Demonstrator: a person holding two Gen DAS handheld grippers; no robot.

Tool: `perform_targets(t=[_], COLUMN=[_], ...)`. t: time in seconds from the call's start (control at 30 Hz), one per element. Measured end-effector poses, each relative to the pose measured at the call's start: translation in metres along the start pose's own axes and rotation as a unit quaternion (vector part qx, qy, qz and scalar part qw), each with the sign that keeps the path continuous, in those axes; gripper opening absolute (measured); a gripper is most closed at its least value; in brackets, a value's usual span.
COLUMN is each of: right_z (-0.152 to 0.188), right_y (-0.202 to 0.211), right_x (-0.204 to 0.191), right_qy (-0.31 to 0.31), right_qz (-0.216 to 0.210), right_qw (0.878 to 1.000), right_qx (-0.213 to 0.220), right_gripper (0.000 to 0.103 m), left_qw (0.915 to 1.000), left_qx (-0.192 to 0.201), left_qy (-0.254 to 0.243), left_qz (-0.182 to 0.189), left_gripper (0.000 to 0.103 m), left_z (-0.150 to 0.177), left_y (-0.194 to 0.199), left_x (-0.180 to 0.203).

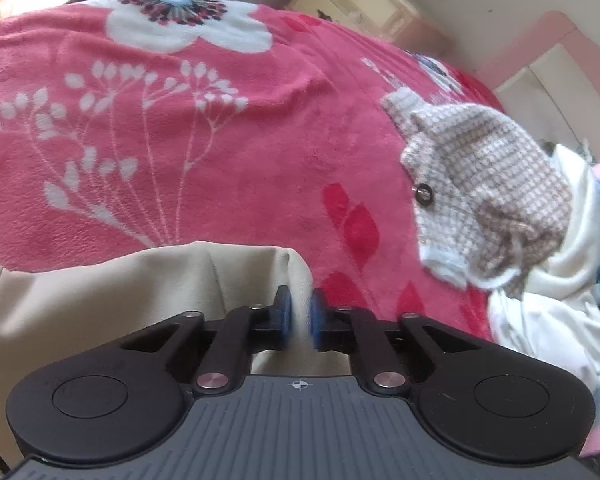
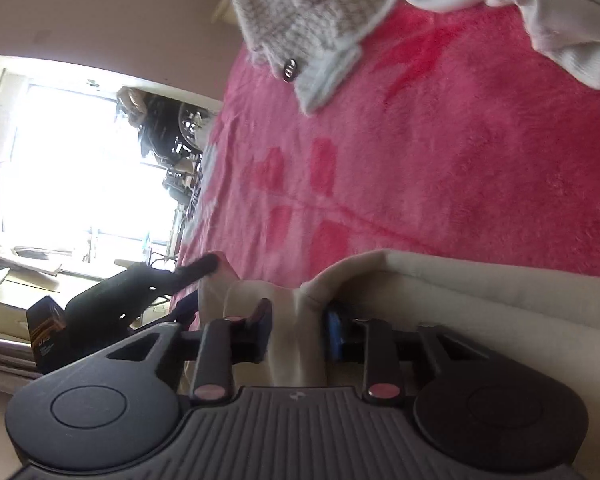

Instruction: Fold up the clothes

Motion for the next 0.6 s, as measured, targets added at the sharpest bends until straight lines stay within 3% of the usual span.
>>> perform_targets(t=[0.1, 0.23, 0.4, 0.47, 0.5, 0.6], right_z=[0.001, 0.008, 0.011, 0.01, 0.009, 0.006], right_y=[0.01, 0.021, 0.017, 0.015, 0.015, 0.022], right_x=[0.005, 0.011, 0.022, 0.025, 0.024, 0.023], right_qy=[-0.014, -0.026, -0.039, -0.037, -0.033, -0.027], right_qz=[-0.011, -0.015, -0.007, -0.01, -0.015, -0.029], right_qw=[0.999, 0.998, 0.997, 0.998, 0.998, 0.997], right_qx=[0.028, 0.055, 0.063, 0.057, 0.055, 0.062], right_gripper=[0.008, 0.006, 0.006, 0.007, 0.01, 0.026], left_qw=[0.9998, 0.9972, 0.9977, 0.9979, 0.9978, 0.9953], left_qx=[0.018, 0.051, 0.046, 0.039, 0.034, 0.024], left_qy=[0.007, 0.053, 0.046, 0.047, 0.054, 0.088], left_qz=[-0.001, 0.015, 0.02, 0.023, 0.018, 0.033], left_gripper=[0.003, 0.003, 0.004, 0.013, 0.027, 0.038], left_z=[-0.001, -0.008, -0.006, -0.005, -0.005, -0.006], left_y=[-0.001, 0.007, -0.003, -0.007, -0.006, 0.011], left_x=[-0.003, -0.022, -0.02, -0.02, -0.022, -0.028])
Point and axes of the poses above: each gripper's, at about its wrist camera, not at the fingertips, and y roughly against the way its jaws point, x to its right, z to its underside, the point moved 9 cm from there along -y, roughly the way its jaws point, and after that the axes turned 4 degrees about -x, right-handed, at the moved point
